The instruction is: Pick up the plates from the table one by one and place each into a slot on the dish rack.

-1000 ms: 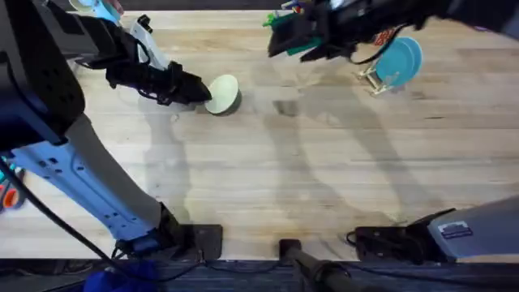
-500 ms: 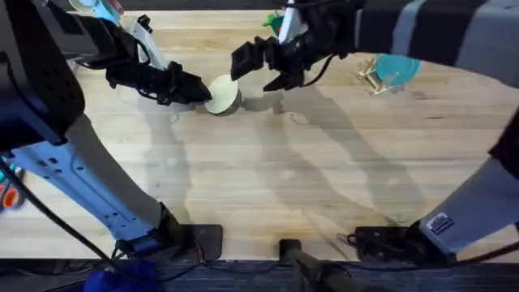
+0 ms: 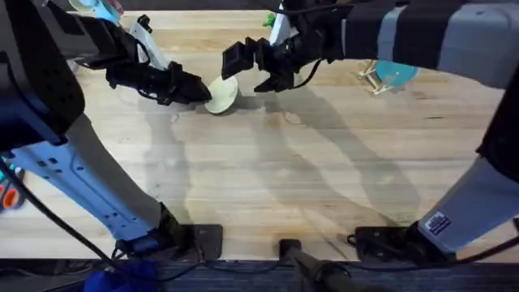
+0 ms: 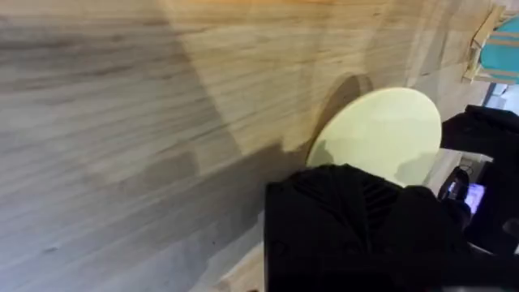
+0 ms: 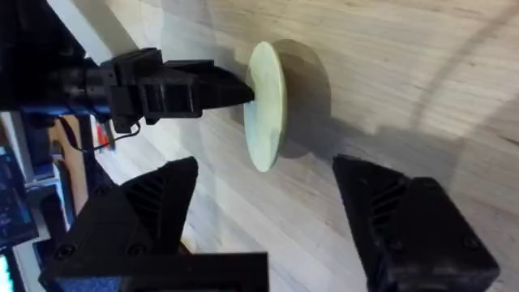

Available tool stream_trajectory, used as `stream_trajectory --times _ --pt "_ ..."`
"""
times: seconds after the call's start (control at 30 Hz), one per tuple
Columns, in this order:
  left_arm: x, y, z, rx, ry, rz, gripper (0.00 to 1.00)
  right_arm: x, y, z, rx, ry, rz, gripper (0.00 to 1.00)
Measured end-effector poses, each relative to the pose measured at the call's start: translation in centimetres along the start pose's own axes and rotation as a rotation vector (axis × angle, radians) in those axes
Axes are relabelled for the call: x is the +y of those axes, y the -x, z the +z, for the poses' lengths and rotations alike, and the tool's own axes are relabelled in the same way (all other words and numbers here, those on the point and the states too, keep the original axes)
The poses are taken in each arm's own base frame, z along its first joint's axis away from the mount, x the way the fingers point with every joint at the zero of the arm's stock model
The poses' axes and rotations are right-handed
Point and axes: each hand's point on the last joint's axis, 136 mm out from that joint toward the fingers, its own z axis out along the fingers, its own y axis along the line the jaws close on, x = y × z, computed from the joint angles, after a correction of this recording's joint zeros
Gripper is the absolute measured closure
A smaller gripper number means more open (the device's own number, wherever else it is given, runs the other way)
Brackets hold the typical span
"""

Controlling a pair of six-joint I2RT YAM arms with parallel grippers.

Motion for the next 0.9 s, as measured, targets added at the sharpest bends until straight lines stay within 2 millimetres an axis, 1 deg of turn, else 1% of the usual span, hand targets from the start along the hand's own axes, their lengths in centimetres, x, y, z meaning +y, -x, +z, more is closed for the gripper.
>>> stream_trajectory --times 0.23,0.37,0.6,0.9 --pt "0.0 0.1 0.0 -0.004 -0.003 0.003 0.960 0.4 0.3 0.1 -0.016 0.009 -0.003 0.006" --pt "-0.1 0.1 0.1 -0.007 -0.009 0.005 0.960 0.9 1.0 0.9 -0.044 0.032 -0.003 0.006" --pt "-0.1 0.1 0.1 -0.007 -0.009 0.006 0.960 -0.1 0.7 2.7 -0.028 0.022 0.033 0.006" --pt "-0.1 0.1 0.1 -0.007 -0.009 0.006 0.960 0.0 0.6 2.9 -0.029 0.026 0.047 0.006"
